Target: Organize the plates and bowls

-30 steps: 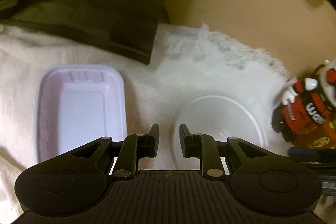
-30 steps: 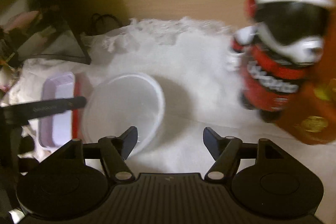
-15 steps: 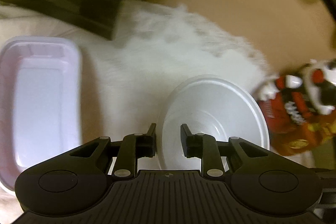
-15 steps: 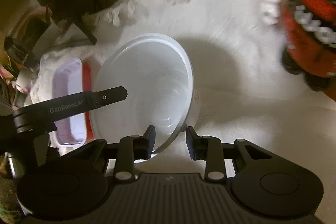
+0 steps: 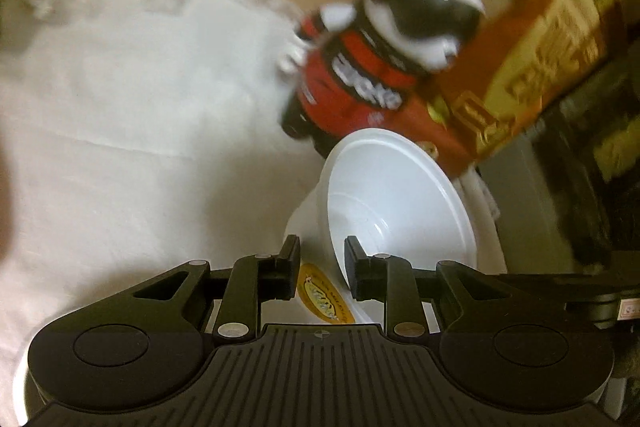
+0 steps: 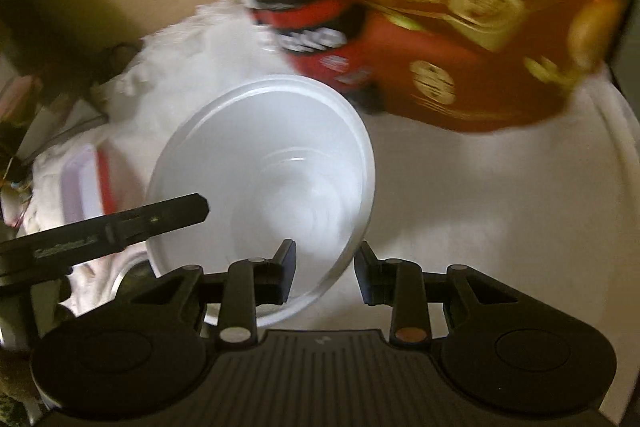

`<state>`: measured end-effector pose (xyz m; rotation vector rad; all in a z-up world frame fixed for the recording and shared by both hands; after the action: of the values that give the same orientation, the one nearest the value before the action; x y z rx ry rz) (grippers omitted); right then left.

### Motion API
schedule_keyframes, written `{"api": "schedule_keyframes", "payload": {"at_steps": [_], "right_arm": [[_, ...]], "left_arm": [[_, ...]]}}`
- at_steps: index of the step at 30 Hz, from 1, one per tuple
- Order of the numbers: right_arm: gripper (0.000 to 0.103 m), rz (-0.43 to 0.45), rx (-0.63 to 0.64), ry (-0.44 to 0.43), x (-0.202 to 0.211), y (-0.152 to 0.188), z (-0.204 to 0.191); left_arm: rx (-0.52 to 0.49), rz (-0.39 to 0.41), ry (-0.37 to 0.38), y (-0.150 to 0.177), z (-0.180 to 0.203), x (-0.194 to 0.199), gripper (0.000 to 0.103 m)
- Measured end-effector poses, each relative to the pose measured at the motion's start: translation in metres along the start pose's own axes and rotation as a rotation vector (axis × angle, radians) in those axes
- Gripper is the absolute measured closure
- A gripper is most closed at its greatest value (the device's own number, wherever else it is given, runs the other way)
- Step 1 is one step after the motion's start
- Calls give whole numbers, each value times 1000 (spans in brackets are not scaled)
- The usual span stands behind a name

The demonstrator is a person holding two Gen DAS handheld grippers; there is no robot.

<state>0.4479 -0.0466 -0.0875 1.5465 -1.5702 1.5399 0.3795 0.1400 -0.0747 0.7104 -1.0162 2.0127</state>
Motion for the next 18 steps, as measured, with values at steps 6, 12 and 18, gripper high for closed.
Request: {"api": "schedule_keyframes", "payload": {"at_steps": [6,12,18], "right_arm": [[71,-13,-86,39,-15,14,42],[71,-3,-136,22,-18,21,59],[71,-12,-151,19,-26,23,67]], "left_arm": [[45,-97,-9,11,-6,-50,78],[21,-95,-74,19,1,-57,78],[14,-95,-101,20,5,-64,77]]}}
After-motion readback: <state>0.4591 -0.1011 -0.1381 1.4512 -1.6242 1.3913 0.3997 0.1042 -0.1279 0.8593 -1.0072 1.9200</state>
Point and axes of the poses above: each gripper's, at about its wrist camera, not at the fingertips, and x roughly against the way its jaws point, z to its right, y to its underside, the point moved 4 cm from there along -x, roughly the way its jaws point, and after that the axes turned 4 degrees about y, right-handed, at the moved point
